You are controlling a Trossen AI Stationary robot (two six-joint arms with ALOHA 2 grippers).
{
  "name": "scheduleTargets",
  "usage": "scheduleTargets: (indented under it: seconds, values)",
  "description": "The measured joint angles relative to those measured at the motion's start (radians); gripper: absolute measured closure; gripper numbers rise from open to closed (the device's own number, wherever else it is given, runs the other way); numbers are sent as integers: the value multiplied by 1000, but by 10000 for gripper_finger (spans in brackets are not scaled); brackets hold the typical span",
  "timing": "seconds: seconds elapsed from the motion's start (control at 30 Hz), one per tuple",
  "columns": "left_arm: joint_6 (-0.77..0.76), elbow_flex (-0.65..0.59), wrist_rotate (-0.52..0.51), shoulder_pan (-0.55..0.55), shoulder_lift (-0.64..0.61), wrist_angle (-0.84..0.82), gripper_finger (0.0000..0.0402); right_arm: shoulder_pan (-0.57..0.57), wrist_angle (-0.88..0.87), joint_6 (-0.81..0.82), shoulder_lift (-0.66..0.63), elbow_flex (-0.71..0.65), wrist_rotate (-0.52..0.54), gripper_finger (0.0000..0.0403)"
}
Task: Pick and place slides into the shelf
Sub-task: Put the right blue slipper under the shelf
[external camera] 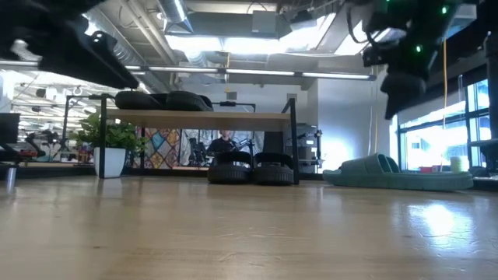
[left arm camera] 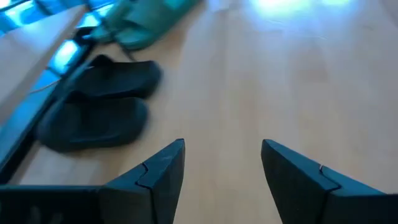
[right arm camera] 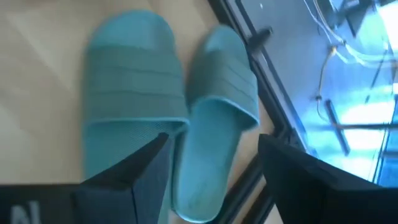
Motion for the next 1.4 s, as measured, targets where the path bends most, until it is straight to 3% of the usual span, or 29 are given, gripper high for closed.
scheduleTargets:
  seconds: [0.13, 0.33, 0.47, 0.7, 0.9, 1.03, 1.23, 1.4]
  values:
    - [47, 0, 83, 114, -14, 22, 198, -71, 19, -24, -46, -69, -1, 161]
    - [207, 0, 435, 368, -14, 66, 198, -110, 61, -101, -48, -80, -1, 161]
    - [331, 0, 582, 505, -18, 123, 198, -110, 123, -58, -48, -80, -3, 161]
    - [448, 0, 619, 621, -165, 113, 198, -110, 158, -46, -46, -80, -88, 161]
    - [560, -36, 845, 703, -349, 133, 198, -115, 164, -19, -46, -80, -93, 161]
    - [563, -81, 872, 773, -457, 132, 198, -169, 183, -53, -45, -80, -142, 161]
    - [557, -125, 872, 864, -559, 138, 198, -319, 195, -193, -44, -80, -153, 176]
    - [574, -140, 870, 902, -575, 136, 198, -401, 238, -463, -29, -80, -162, 199]
